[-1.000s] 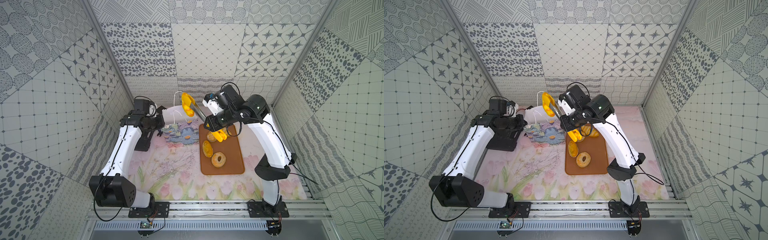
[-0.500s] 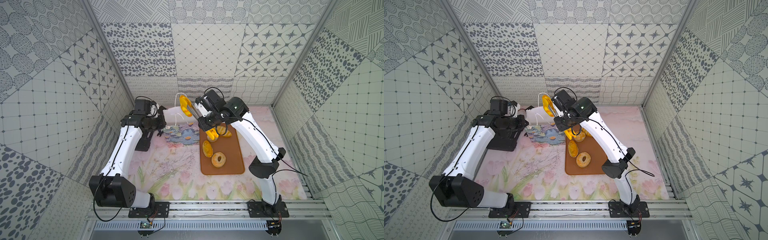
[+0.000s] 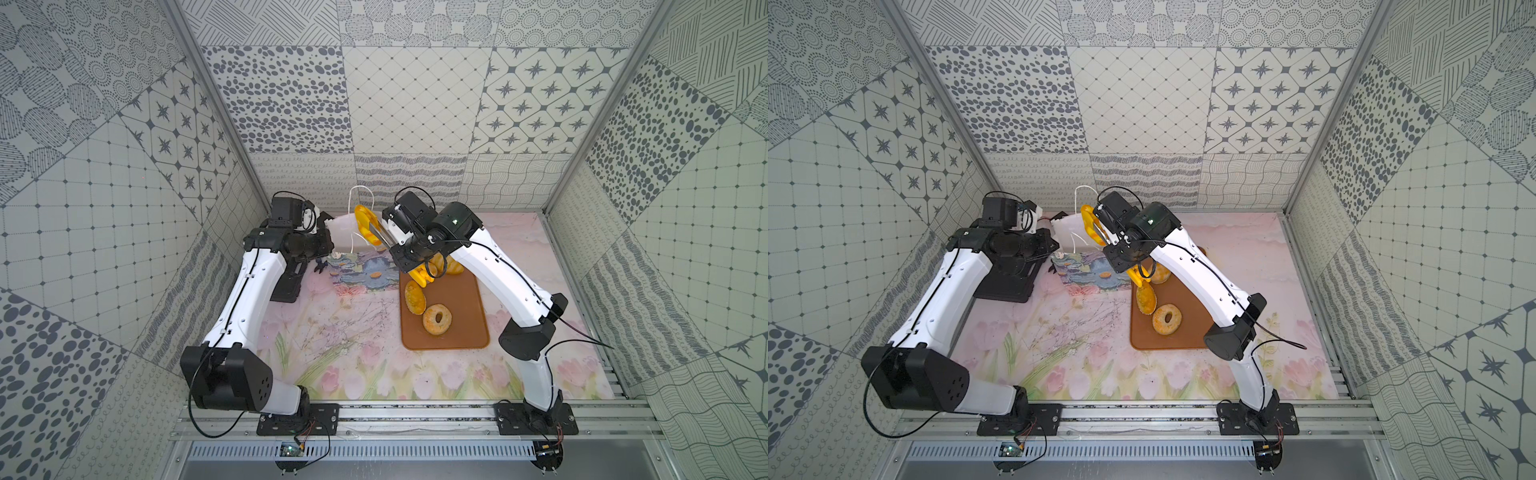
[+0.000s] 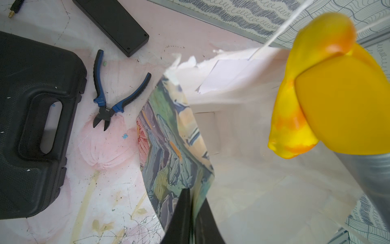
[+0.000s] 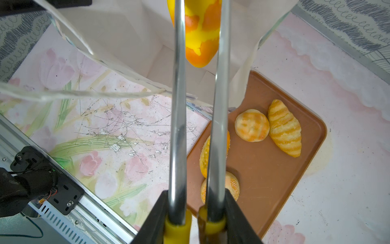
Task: Pack bread into a paper bag
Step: Place the fake bread in the paper bag.
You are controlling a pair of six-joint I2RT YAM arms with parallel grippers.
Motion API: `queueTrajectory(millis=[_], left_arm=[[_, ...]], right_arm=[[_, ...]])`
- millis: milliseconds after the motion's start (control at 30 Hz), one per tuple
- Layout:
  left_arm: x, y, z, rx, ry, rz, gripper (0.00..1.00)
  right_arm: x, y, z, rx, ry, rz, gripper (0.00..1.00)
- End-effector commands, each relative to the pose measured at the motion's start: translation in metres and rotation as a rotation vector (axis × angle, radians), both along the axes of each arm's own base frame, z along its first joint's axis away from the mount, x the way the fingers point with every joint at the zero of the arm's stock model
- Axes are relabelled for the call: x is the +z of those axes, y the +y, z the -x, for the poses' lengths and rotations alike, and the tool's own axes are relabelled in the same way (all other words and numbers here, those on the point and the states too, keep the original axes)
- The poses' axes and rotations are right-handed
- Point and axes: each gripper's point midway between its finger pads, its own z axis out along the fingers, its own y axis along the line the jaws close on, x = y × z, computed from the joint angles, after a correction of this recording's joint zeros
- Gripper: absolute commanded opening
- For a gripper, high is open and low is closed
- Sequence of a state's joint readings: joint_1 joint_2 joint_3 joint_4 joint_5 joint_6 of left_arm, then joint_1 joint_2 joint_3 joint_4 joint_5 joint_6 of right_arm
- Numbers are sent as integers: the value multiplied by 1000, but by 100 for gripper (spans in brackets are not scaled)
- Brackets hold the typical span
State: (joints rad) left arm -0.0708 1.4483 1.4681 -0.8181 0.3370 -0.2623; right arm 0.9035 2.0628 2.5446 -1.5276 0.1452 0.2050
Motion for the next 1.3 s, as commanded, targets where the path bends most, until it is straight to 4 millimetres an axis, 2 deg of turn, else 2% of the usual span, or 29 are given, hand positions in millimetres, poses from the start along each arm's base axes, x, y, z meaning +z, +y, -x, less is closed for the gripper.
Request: queueTrajectory(millis=[0,67,100,200,267,300,400,500,633,767,833,933,1133,1233,1267], left_arm=[[3,-4,-2,-19,-9,14,10],[2,-4,-2,-19,-7,14,10],[3,-4,-2,-20,-8,14,10],[2,-3,-2,-15,-6,13,10],[2,-3,-2,-15,-7,15,10],[2,-3,-2,-15,-5,14,10],[2,-4,-3,-16,-7,16,10],[2,-4,-3,-14,-9,14,10],[1,-2,-3,-7,-7,10,10],[0,-2,-4,-7,-4,9,9],[-1,-2,-4,-8,-2,9,10],[-3,-2,-4,-10,2,3,10],[1,1,-6,-1,-6,-9,10],[3,-1,-7,-4,-5,-1,11],[3,-1,-7,-6,-2,1,12]], right_arm=[[38,-2,-3,-8,-102,-91,34],[38,-2,-2,-3,-99,-88,37],[37,-2,-1,3,-95,-87,42],[36,-3,1,7,-90,-81,44],[35,-4,1,10,-90,-77,53],[36,-5,1,9,-91,-76,54],[36,-6,1,6,-98,-75,51],[38,-7,0,1,-106,-78,51],[43,-10,1,-6,-121,-84,45],[67,-26,1,-50,-194,-108,40],[81,-36,3,-72,-236,-127,41],[92,-53,9,-98,-257,-121,43],[88,-102,39,-188,-222,-99,42],[73,-130,59,-249,-188,-103,42],[62,-137,66,-260,-160,-98,43]])
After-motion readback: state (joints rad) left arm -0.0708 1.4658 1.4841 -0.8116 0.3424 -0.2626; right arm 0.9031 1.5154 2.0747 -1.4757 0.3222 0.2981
